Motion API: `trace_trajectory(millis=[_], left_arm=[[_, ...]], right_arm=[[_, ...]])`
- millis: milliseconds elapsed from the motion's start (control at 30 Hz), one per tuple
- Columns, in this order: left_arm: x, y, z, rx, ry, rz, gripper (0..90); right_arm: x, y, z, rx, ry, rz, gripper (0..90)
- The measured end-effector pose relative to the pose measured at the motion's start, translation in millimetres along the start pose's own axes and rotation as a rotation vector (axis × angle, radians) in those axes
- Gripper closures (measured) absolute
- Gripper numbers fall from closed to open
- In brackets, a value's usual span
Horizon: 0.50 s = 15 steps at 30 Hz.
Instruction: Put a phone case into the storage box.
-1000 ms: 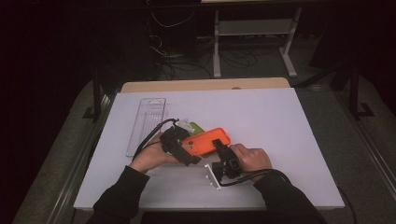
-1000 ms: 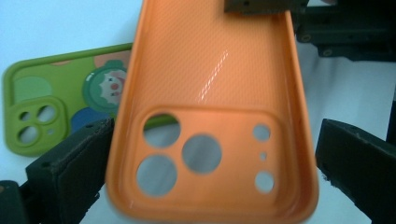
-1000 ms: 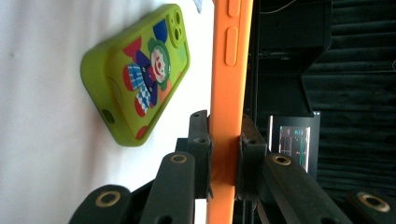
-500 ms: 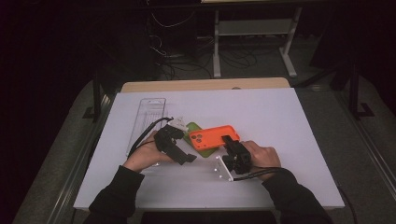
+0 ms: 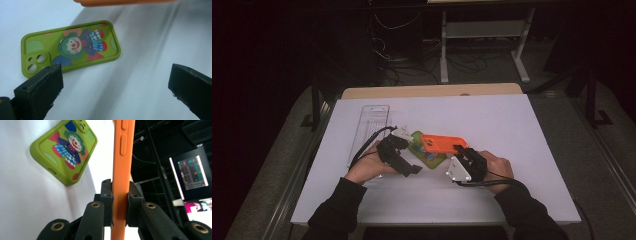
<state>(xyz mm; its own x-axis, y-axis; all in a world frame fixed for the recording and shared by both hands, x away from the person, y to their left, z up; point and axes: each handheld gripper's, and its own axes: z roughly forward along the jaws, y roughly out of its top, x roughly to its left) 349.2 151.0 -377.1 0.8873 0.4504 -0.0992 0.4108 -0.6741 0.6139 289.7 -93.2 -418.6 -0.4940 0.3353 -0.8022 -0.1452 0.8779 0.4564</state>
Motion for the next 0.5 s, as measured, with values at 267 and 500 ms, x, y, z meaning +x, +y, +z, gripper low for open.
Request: trace_trajectory(millis=[267,500], left_arm=[[3.8,-0.1,-2.0,0.0,0.016,0.017,0.0],[4.7,0.2,-4.7,-0.001,0.02,0.011,0.0]], right_arm=[[-5.7,-1.0,0.5,-0.003,0.071,0.18,77.9],[-18.1,-8.5,5.0,-0.01,0.178,0.381,77.9]])
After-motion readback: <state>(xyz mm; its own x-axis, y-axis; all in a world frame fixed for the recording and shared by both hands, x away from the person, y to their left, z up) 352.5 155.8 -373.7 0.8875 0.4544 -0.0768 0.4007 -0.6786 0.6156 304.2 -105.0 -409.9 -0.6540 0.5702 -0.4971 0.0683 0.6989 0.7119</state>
